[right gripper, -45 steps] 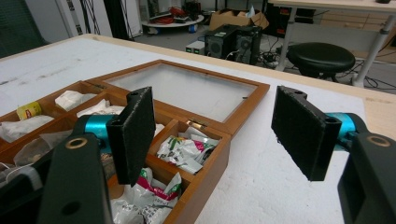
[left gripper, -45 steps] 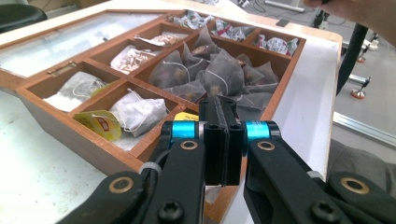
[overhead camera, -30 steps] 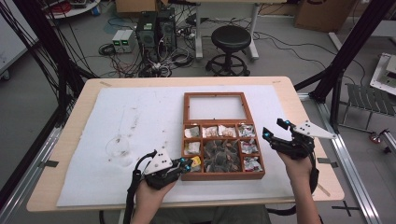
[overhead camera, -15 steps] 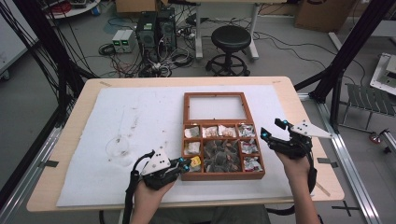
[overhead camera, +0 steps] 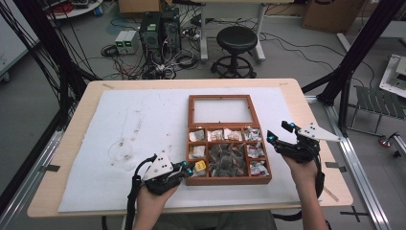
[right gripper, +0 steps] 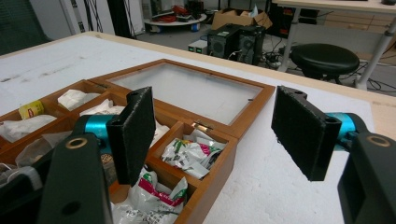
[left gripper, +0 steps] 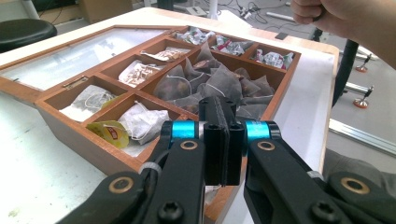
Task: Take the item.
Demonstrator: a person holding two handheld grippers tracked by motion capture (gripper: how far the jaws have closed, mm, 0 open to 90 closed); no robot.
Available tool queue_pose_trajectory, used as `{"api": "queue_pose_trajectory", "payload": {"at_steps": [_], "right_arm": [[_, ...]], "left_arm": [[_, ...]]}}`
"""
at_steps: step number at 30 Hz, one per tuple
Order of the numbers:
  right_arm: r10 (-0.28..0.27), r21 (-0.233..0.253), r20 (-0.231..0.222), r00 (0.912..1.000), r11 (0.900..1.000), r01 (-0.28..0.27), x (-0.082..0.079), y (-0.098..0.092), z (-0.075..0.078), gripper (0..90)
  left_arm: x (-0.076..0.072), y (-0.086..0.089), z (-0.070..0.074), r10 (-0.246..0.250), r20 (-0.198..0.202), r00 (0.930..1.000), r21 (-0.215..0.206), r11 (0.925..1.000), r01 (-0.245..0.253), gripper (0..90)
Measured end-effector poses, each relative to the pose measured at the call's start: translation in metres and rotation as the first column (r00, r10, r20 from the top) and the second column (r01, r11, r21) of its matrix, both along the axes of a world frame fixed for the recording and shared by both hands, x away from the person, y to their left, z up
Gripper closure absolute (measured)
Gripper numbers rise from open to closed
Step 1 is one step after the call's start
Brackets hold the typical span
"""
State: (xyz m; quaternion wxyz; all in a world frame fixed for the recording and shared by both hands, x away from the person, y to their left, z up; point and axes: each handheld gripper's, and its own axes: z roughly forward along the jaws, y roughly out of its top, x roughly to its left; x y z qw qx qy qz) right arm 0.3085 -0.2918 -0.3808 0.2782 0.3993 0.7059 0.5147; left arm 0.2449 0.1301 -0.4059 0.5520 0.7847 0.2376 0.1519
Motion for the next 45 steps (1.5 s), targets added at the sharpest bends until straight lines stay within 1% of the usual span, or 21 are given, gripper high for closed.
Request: {"api": "queue_pose_trajectory", "payload": {"at_steps": [6, 11, 16, 31, 35, 45], "right_arm": [[0.002, 0.002, 0.007, 1.0000, 1.000, -0.002, -0.001, 0.000, 0.002, 31.3], [0.003, 0.007, 0.018, 0.9998, 1.000, -0.003, -0.002, 0.000, 0.004, 31.3], [0.003, 0.007, 0.019, 0.9998, 1.000, -0.003, -0.001, 0.000, 0.005, 31.3], [0.000, 0.009, 0.015, 0.9999, 1.000, 0.000, -0.001, 0.001, 0.005, 31.2], [0.004, 0.007, 0.023, 0.9997, 1.000, -0.004, -0.002, 0.002, 0.006, 31.2], [0.010, 0.008, 0.027, 0.9996, 1.000, -0.010, -0.002, 0.001, 0.006, 31.2]], "left_arm": [[-0.002, 0.003, 0.002, 0.008, 0.004, 1.0000, -0.010, 0.9999, -0.008, 89.4], [-0.004, 0.002, 0.003, 0.007, 0.010, 0.9999, -0.008, 0.9999, -0.007, 89.5], [-0.005, 0.004, 0.003, 0.010, 0.010, 0.9999, -0.019, 0.9998, -0.010, 89.5], [-0.006, 0.007, 0.005, 0.016, 0.019, 0.9997, -0.027, 0.9995, -0.016, 89.5], [-0.007, 0.010, 0.008, 0.014, 0.024, 0.9996, -0.050, 0.9987, -0.013, 89.4], [-0.004, 0.014, 0.013, 0.023, 0.022, 0.9995, -0.078, 0.9968, -0.022, 89.4]]}}
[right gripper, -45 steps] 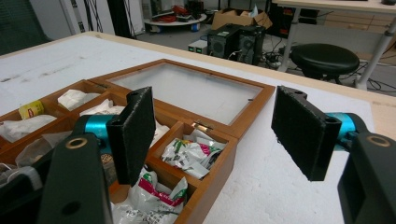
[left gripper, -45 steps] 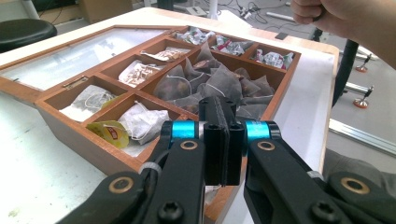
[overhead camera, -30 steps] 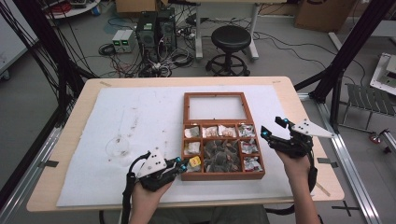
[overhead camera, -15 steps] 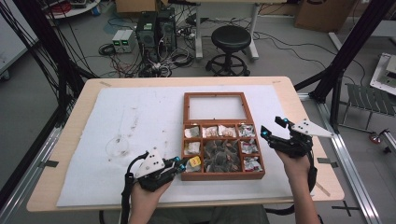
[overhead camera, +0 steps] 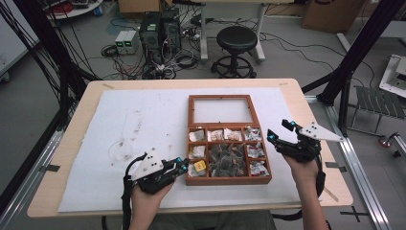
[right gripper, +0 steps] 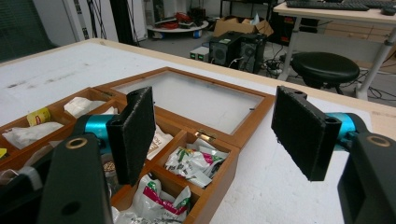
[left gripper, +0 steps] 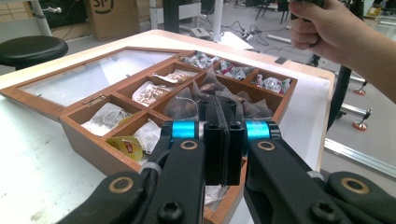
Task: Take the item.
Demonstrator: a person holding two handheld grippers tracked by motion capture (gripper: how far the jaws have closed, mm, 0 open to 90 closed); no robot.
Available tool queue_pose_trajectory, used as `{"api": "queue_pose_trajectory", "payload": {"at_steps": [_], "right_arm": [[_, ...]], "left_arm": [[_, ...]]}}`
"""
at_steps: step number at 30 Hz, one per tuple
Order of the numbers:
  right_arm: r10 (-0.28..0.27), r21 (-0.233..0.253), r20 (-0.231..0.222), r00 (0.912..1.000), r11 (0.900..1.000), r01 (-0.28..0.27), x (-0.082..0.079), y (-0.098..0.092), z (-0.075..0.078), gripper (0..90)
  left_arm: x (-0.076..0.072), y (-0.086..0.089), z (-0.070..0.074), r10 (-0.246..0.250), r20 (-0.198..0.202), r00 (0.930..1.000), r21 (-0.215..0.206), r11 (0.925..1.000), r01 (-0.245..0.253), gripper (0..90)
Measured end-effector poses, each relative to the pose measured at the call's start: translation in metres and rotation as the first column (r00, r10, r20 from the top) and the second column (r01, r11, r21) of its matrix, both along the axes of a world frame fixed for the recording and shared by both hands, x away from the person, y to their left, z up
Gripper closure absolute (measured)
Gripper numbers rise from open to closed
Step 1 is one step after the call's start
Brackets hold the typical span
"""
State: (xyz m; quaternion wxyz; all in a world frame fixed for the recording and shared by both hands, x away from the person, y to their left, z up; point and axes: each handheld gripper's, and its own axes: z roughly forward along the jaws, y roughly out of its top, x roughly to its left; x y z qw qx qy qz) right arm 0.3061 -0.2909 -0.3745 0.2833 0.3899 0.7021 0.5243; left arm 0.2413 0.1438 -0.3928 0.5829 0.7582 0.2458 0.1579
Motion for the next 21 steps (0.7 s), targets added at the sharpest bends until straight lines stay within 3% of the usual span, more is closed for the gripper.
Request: {"api": "queue_pose_trajectory", "payload": {"at_steps": [3, 6, 9, 11, 13, 17, 19, 21], "right_arm": [[0.004, 0.003, -0.002, 1.0000, 1.000, -0.004, -0.001, 0.001, 0.000, 31.2], [0.011, -0.001, 0.001, 0.9999, 1.000, -0.011, -0.002, 0.005, 0.001, 31.3], [0.018, -0.004, 0.006, 0.9998, 1.000, -0.018, -0.003, 0.007, 0.002, 31.3], [0.023, -0.002, 0.005, 0.9997, 1.000, -0.023, -0.003, 0.008, 0.002, 31.2], [0.027, -0.003, 0.004, 0.9996, 1.000, -0.027, -0.002, 0.008, 0.001, 31.2], [0.031, -0.002, -0.001, 0.9995, 1.000, -0.031, -0.001, 0.008, 0.000, 31.3], [0.031, 0.002, -0.004, 0.9995, 1.000, -0.031, -0.001, 0.007, 0.000, 31.3], [0.032, 0.003, 0.003, 0.9995, 0.999, -0.032, -0.001, 0.006, 0.001, 31.3]], "left_arm": [[0.008, -0.005, 0.000, -0.014, -0.037, 0.9992, 0.022, 0.9996, 0.015, 89.0], [0.027, -0.016, -0.003, 0.022, -0.061, 0.9979, 0.041, 0.9990, -0.019, 76.0], [0.053, -0.030, -0.008, 0.030, -0.155, 0.9874, 0.105, 0.9943, -0.014, 64.9], [0.065, -0.039, -0.011, 0.036, -0.175, 0.9839, 0.150, 0.9886, -0.009, 63.1], [0.073, -0.046, -0.015, 0.042, -0.190, 0.9810, 0.169, 0.9855, -0.010, 59.2], [0.081, -0.052, -0.022, 0.087, -0.217, 0.9723, 0.229, 0.9728, -0.036, 60.1], [0.081, -0.054, -0.023, 0.099, -0.211, 0.9725, 0.264, 0.9638, -0.040, 64.4], [0.081, -0.054, -0.023, 0.091, -0.202, 0.9751, 0.271, 0.9619, -0.034, 75.9]]}}
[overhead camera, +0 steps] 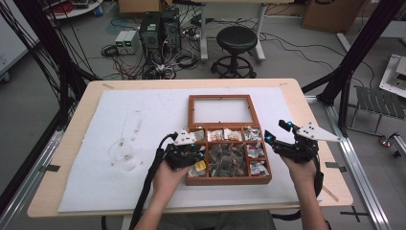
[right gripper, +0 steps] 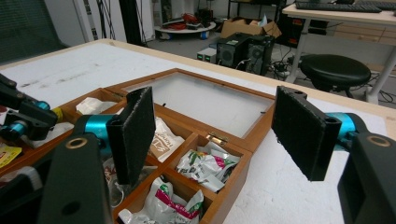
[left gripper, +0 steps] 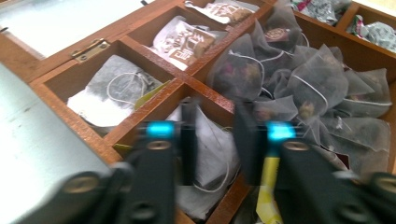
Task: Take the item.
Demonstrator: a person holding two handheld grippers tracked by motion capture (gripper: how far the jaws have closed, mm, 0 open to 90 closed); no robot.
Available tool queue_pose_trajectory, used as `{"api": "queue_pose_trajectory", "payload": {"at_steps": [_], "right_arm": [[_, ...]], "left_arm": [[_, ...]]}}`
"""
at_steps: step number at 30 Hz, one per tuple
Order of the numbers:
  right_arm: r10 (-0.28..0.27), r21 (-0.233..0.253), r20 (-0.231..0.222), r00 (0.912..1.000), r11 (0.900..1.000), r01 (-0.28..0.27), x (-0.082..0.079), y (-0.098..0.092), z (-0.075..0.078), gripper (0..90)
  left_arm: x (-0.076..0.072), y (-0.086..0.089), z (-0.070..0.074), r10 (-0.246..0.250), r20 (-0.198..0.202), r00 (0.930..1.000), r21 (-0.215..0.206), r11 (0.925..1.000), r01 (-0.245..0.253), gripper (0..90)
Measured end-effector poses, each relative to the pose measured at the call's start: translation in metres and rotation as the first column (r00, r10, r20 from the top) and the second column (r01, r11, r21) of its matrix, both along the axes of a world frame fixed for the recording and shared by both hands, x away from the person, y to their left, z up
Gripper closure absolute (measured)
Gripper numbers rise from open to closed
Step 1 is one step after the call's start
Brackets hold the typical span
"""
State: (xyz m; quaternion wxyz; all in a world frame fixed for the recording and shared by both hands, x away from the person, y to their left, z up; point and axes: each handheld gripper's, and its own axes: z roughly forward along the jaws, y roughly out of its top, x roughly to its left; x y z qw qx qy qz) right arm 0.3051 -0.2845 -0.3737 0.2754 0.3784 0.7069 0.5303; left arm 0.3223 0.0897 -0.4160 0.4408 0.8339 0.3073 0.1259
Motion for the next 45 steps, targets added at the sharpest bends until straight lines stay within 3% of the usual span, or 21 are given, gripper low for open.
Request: {"api": "queue_pose_trajectory", "payload": {"at_steps": [1, 5, 17, 32, 45], "right_arm": [[-0.002, 0.002, -0.002, 1.0000, 1.000, 0.002, 0.000, 0.000, 0.000, 31.2], [-0.009, 0.008, -0.002, 1.0000, 1.000, 0.009, 0.000, -0.001, 0.000, 31.3], [-0.008, -0.002, -0.003, 1.0000, 1.000, 0.008, 0.003, 0.004, 0.000, 31.3], [-0.007, 0.001, 0.007, 1.0000, 1.000, 0.007, 0.004, 0.005, 0.003, 31.3], [-0.004, 0.000, 0.016, 0.9999, 1.000, 0.004, 0.006, 0.008, 0.004, 31.3]], "left_arm": [[0.000, 0.000, 0.000, 0.003, 0.008, 1.0000, 0.006, 1.0000, -0.003, 84.6], [-0.001, 0.002, 0.001, -0.002, 0.022, 0.9998, -0.005, 1.0000, 0.002, 89.2], [-0.014, 0.009, 0.012, -0.015, 0.076, 0.9970, -0.095, 0.9952, 0.023, 89.4], [-0.026, 0.018, 0.021, -0.005, 0.135, 0.9908, -0.170, 0.9850, 0.029, 89.4], [-0.033, 0.021, 0.024, 0.001, 0.154, 0.9881, -0.186, 0.9821, 0.028, 89.3]]}}
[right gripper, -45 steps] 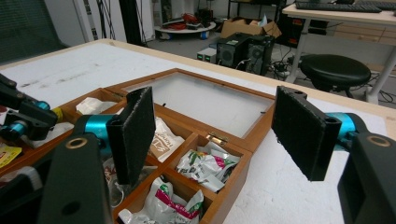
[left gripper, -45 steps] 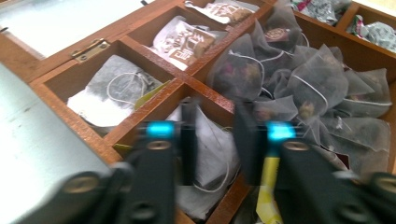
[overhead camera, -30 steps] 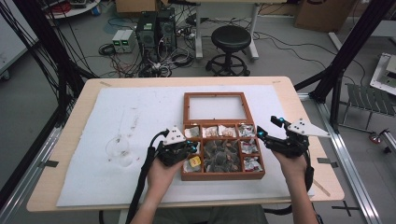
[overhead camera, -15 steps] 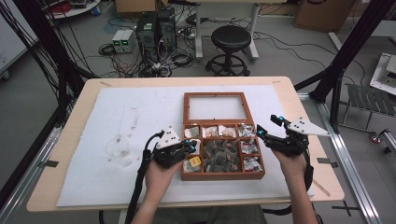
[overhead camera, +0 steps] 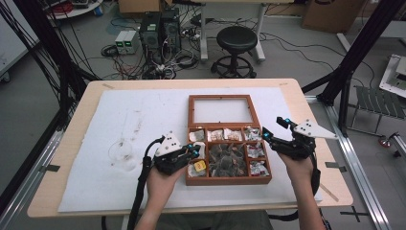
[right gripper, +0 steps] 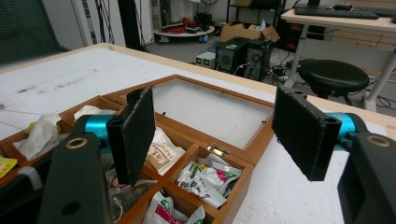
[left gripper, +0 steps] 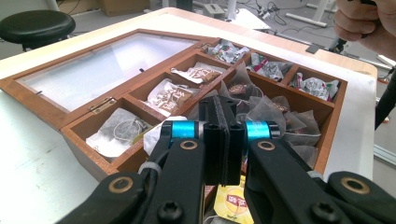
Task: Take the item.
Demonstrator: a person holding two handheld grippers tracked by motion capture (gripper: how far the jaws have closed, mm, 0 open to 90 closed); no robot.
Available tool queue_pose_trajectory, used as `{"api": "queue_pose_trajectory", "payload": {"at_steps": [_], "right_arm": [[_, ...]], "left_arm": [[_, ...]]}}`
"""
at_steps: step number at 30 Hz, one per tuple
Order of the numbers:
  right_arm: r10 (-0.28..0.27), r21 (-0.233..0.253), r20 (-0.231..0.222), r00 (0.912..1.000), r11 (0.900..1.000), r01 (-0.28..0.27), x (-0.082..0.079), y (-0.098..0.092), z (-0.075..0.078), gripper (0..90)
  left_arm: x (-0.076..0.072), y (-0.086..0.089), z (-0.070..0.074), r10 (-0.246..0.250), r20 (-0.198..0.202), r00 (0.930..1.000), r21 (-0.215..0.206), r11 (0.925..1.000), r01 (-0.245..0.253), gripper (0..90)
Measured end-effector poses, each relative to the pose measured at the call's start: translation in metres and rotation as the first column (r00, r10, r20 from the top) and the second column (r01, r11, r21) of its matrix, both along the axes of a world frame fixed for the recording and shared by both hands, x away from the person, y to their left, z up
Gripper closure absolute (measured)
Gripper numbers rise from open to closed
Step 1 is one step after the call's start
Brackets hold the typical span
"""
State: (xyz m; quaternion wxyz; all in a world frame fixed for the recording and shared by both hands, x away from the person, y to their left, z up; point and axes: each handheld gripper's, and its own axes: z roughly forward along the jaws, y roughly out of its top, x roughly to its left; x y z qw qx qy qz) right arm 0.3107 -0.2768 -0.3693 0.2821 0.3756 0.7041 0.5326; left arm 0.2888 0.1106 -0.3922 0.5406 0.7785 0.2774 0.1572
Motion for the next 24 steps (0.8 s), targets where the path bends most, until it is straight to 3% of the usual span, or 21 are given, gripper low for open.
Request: {"api": "queue_pose_trajectory", "payload": {"at_steps": [15, 24], "right_arm": [[0.005, 0.003, 0.009, 1.0000, 1.000, -0.005, 0.0006, 0.0017, 0.0023, 31.3], [0.005, 0.002, 0.008, 1.0000, 1.000, -0.005, 0.0006, 0.0023, 0.0023, 31.3]], "left_arm": [[-0.0067, 0.0057, 0.0067, 0.012, 0.030, 0.9995, -0.033, 0.9994, -0.011, 89.4], [-0.0069, 0.0057, 0.0074, 0.008, 0.030, 0.9995, -0.026, 0.9996, -0.008, 89.3]]}}
